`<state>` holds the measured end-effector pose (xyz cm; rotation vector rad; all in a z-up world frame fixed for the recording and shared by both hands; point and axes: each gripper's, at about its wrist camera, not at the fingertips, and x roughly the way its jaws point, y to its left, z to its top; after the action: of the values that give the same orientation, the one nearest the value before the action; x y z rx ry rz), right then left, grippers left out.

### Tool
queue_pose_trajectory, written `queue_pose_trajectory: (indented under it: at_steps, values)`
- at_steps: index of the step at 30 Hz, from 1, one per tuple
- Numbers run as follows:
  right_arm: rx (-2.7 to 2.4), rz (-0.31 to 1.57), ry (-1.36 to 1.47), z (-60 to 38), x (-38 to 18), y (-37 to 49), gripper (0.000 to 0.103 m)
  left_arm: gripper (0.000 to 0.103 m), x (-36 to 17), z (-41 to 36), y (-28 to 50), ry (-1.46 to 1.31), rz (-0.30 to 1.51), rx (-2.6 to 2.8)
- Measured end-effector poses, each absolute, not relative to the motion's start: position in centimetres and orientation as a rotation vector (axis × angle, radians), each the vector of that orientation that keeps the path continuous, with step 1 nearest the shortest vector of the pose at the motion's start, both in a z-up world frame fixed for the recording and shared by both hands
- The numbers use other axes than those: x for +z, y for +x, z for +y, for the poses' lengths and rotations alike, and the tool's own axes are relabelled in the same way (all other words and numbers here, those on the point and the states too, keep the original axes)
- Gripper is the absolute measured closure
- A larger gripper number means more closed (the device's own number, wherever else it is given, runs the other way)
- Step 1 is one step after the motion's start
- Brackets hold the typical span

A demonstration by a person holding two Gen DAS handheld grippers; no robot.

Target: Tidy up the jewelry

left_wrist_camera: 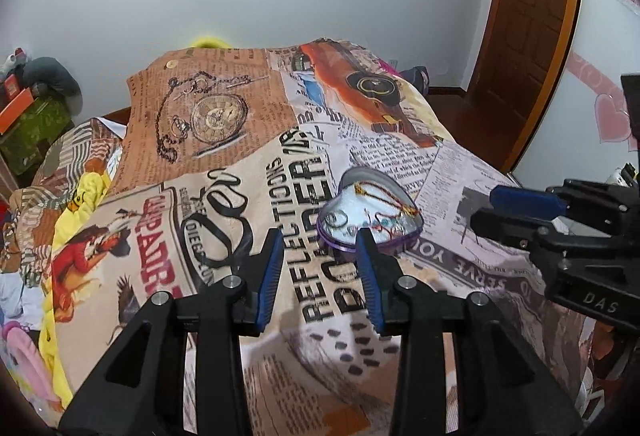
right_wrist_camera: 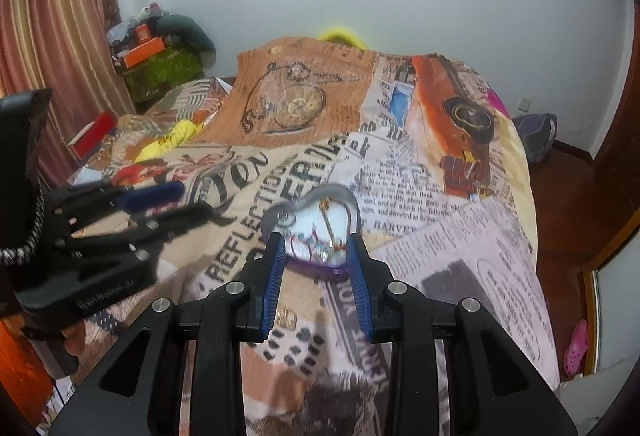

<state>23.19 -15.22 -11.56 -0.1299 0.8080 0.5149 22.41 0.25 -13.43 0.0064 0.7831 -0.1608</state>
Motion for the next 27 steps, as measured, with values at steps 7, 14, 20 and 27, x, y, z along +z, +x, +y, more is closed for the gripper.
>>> queue_pose_trajectory:
  at_steps: [7, 14, 20, 27]
  values:
    - [0.5, 0.895, -0.139, -15.9, -14.4, 22.1, 0.074, 0.066, -15.7, -0.1, 21.3, 0.0, 0.848, -0.177]
    - [0.529, 0.992, -0.193, -15.2, -17.9, 21.4, 0.074, 0.067, -18.4, -0.2, 21.0, -0.019, 0.922, -0.19]
    - [0.568, 1.03, -0.228, -13.9, -19.4, 22.0, 0.074, 0.067, -19.4, 0.6, 21.1, -0.035, 0.942, -0.177]
    - [0.591, 1.014, -0.291, -12.6, -20.0, 22.5, 0.074, 0.067, -20.2, 1.6, 21.4, -0.062, 0.96, -0.166]
